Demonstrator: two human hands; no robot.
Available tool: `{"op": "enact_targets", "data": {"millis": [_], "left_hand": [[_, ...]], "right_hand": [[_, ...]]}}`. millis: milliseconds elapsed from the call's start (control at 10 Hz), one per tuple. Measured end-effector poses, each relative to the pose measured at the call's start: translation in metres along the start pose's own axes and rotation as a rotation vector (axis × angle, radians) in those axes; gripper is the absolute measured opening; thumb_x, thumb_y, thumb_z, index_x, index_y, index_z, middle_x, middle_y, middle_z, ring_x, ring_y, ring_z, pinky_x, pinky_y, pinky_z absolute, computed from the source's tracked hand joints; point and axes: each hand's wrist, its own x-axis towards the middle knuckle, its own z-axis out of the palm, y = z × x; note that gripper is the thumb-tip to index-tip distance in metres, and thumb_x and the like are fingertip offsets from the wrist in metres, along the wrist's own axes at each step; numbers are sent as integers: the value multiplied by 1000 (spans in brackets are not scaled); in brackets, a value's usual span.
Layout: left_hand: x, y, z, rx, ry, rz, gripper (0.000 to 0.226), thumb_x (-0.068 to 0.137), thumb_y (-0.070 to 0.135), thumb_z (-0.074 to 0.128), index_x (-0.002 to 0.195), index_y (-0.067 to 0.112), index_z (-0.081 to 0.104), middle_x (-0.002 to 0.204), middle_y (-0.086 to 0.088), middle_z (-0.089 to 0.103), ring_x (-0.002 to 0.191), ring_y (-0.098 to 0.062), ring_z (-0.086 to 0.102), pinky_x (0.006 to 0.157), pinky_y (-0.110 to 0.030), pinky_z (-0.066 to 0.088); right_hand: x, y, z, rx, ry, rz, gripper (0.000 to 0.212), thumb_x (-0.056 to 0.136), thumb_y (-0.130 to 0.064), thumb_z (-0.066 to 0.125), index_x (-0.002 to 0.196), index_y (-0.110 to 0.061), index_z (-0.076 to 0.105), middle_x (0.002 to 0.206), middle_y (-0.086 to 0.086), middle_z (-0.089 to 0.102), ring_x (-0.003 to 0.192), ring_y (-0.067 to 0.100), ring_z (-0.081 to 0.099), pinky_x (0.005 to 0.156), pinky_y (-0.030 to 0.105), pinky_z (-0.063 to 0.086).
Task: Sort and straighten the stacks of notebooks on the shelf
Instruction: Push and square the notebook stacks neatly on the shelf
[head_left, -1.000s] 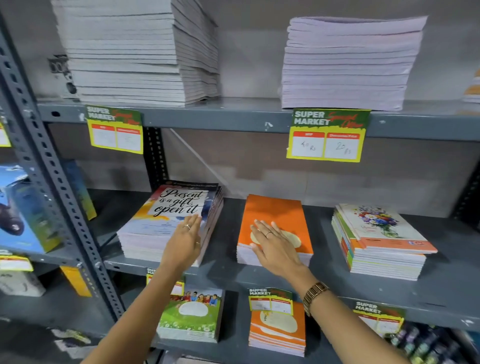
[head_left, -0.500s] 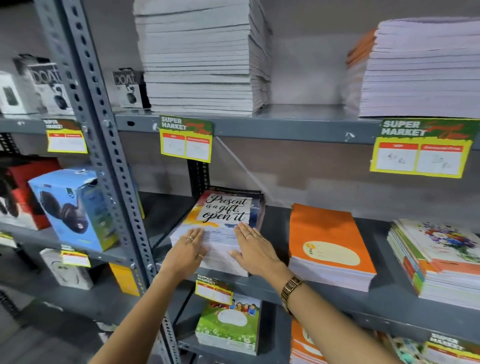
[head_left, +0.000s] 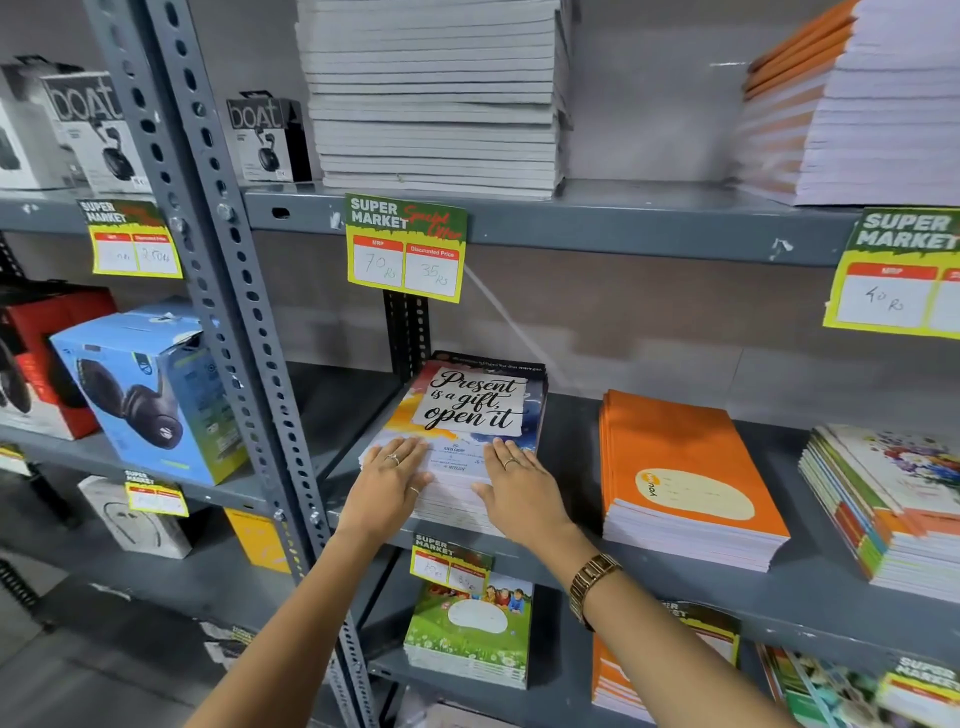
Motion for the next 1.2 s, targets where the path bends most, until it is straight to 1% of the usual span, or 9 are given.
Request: {"op": "enact_targets", "data": {"millis": [100, 400, 900, 1000, 1100, 1200], "left_hand": [[-1, -2, 0, -25, 23, 7, 40, 95, 21, 46, 134, 10, 44, 144, -12, 44, 138, -26, 32, 115, -41, 17], [1, -2, 1, -66, 45, 1, 38, 93, 17, 50, 130, 9, 49, 141, -13, 48, 135, -27, 36, 114, -41, 19], [1, -2, 0, -108, 54, 6, 36, 92, 12, 52, 128, 8, 52, 139, -14, 50, 134, -29, 38, 113, -43, 19], [1, -2, 0, -120, 59, 3, 37, 92, 13, 53, 128, 8, 52, 139, -14, 50, 135, -29, 37, 113, -43, 19], [-1, -1, -2, -100, 50, 1, 39, 93, 22, 49, 130, 10, 49, 140, -14, 48, 136, -27, 35, 114, -44, 18], [-9, 5, -1, 95, -6, -4, 81, 84, 69, 11, 140, 16, 34, 149, -7, 37, 141, -24, 26, 117, -48, 6]], "right_hand": [[-2, -3, 5, -1, 40, 13, 56, 99, -36, 29, 146, -6, 15, 155, 13, 19, 144, 24, 15, 118, 36, 9], [-1, -4, 8, 7, 63, 19, 54, 99, -33, 31, 145, -8, 19, 154, 12, 23, 143, 24, 18, 118, 36, 12], [-3, -4, 7, 19, 99, 19, 53, 100, -33, 31, 145, -8, 19, 154, 11, 23, 143, 23, 18, 118, 35, 12], [-4, -3, 7, 26, 92, 18, 53, 100, -34, 29, 146, -9, 17, 155, 10, 21, 144, 22, 16, 118, 34, 10], [-5, -1, 7, 40, 80, 8, 54, 100, -34, 28, 146, -10, 14, 156, 9, 16, 145, 21, 11, 118, 34, 5], [-10, 6, 6, 80, 78, -16, 60, 99, -39, 29, 147, -13, 5, 158, 6, 5, 145, 18, -2, 116, 34, -8]]}}
